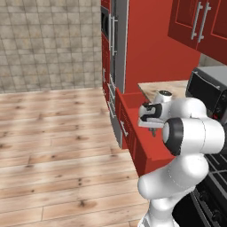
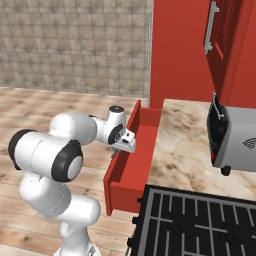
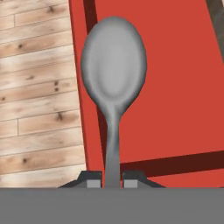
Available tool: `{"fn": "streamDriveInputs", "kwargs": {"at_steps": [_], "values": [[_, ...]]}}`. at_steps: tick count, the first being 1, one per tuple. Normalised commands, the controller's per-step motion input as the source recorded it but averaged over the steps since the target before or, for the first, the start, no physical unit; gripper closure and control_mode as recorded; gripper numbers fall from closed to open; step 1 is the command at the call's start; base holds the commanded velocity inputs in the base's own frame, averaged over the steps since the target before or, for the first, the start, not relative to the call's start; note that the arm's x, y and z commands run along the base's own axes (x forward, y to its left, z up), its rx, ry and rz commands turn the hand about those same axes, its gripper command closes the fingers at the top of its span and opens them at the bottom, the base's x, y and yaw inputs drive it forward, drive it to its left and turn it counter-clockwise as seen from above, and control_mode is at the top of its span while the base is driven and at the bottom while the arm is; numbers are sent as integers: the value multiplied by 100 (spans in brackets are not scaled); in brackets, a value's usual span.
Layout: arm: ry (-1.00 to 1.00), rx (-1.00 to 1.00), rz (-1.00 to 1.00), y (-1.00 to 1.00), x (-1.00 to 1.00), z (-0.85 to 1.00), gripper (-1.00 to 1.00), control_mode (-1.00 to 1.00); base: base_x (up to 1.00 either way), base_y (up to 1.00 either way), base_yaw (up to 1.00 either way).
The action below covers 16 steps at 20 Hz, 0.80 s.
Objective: Pick up the metallic utensils from the counter and place them in the open drawer. Make sure not to pick up any wooden utensils.
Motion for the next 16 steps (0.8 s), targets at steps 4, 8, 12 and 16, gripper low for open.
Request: {"fn": "streamDriveInputs", "kwargs": {"at_steps": [4,8,12,16], "values": [[0,0,2,-1,26,-41,100,-100,0,0,0],[1,0,2,-1,30,-41,100,-100,0,0,0],[0,0,0,0,25,-35,100,-100,0,0,0],[0,0,0,0,14,-32,100,-100,0,0,0]]}}
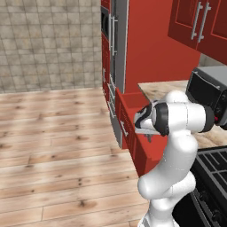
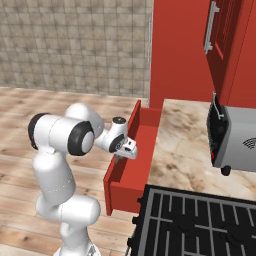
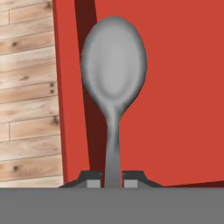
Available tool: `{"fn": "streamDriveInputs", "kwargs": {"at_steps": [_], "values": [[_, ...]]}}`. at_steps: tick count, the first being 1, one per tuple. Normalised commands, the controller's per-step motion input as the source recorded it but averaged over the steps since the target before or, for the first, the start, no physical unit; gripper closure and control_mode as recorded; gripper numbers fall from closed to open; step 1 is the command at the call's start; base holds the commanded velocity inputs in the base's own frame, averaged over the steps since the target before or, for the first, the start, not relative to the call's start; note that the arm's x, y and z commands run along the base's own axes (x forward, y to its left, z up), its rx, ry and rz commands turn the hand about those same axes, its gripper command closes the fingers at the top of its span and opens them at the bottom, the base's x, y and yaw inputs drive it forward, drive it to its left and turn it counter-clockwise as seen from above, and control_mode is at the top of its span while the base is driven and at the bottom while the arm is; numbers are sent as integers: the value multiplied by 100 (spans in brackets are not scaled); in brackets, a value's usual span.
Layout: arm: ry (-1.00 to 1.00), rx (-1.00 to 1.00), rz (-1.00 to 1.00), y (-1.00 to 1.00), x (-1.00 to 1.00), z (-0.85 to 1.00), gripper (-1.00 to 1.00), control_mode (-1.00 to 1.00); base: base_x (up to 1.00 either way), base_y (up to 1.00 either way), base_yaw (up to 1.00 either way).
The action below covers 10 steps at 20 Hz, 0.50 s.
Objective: Pick up the metallic utensils from the counter and place them in the open drawer. Make sure not to pick up any wooden utensils.
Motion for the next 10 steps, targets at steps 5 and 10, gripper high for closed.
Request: {"fn": "streamDriveInputs", "kwargs": {"at_steps": [5,10], "values": [[0,1,0,6,2,-27,100,-100,0,0,0],[0,2,0,30,0,-26,100,-100,0,0,0]]}}
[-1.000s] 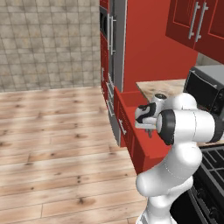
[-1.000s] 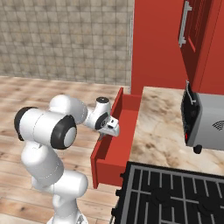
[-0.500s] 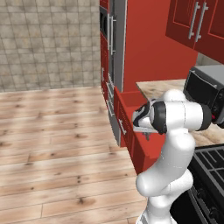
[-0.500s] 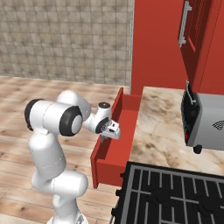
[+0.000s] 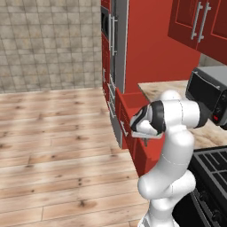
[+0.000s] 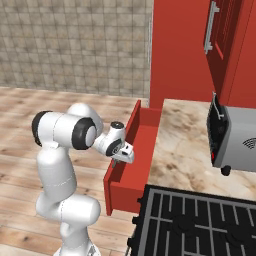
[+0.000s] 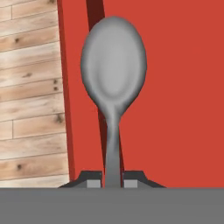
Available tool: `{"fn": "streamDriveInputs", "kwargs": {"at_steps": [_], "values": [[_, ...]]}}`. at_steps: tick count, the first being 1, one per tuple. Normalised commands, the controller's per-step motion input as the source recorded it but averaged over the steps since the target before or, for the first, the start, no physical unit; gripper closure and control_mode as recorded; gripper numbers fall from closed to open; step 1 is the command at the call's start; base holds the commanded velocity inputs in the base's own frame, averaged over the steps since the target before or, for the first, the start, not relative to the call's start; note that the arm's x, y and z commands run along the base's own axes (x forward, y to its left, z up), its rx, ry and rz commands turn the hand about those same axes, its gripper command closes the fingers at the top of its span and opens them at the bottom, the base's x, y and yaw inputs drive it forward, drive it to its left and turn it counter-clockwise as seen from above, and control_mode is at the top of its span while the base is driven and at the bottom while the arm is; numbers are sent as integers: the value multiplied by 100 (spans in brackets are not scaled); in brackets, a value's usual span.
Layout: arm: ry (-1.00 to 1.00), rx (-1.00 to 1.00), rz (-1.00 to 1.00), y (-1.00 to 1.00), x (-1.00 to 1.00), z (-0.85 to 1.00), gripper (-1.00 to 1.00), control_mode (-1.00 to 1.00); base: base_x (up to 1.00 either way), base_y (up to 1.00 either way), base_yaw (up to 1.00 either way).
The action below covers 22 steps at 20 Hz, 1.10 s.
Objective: Pick up the metallic utensils from the counter and place them in the open drawer. Make sure not to pick up any wooden utensils.
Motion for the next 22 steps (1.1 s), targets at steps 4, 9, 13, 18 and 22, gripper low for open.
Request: {"fn": "streamDriveInputs", "kwargs": {"at_steps": [4,9,13,18,22], "values": [[0,1,0,35,0,-23,100,-100,0,0,0],[0,0,0,48,3,-26,100,-100,0,0,0],[1,0,0,94,0,-28,100,-100,0,0,0],[4,0,0,100,7,-42,100,-100,0,0,0],[7,0,0,100,52,-59,100,-100,0,0,0]]}}
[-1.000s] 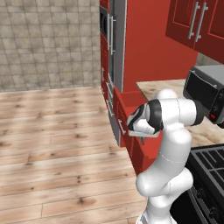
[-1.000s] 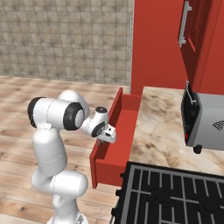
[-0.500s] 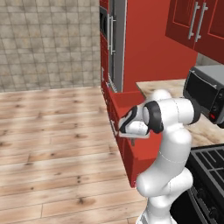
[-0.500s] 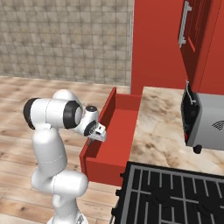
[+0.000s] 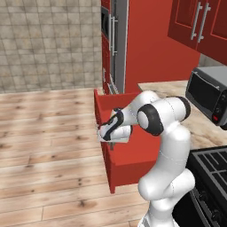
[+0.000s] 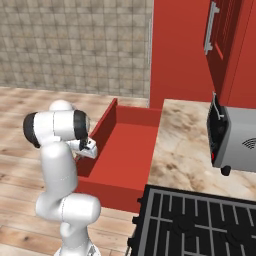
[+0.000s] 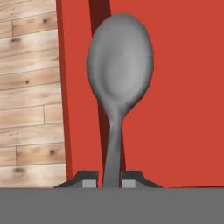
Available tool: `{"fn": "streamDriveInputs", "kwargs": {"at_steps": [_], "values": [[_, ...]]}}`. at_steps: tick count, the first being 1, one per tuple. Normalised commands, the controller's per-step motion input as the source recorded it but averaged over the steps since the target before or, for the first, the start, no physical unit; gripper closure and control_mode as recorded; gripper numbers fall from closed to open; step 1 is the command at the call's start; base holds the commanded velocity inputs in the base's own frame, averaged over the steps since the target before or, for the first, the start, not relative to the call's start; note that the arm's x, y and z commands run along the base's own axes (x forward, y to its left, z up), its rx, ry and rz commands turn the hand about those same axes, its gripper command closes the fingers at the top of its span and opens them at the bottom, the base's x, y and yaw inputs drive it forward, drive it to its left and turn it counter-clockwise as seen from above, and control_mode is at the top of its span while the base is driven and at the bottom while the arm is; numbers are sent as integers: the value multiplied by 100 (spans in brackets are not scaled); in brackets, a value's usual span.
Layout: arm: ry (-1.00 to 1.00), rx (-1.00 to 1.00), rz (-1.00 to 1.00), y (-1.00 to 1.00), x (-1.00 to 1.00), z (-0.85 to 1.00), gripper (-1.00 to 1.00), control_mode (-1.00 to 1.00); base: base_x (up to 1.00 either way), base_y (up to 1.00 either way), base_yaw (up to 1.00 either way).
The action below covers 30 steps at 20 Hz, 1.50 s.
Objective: Pick up the metallic utensils from the counter and place them in the open drawer. Make sure not to pick up any wooden utensils.
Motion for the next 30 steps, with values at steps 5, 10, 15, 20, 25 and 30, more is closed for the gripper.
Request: {"fn": "streamDriveInputs", "kwargs": {"at_steps": [5,10,15,20,25,30], "values": [[7,0,0,94,52,-42,100,-100,0,0,0],[8,-5,0,4,4,44,100,-100,0,0,0],[1,-5,0,-68,0,36,100,-100,0,0,0],[0,-1,0,-94,0,-2,100,-100,0,0,0],[-7,1,2,-81,2,-40,100,-100,0,0,0],[-1,8,5,-39,9,-49,100,-100,0,0,0]]}}
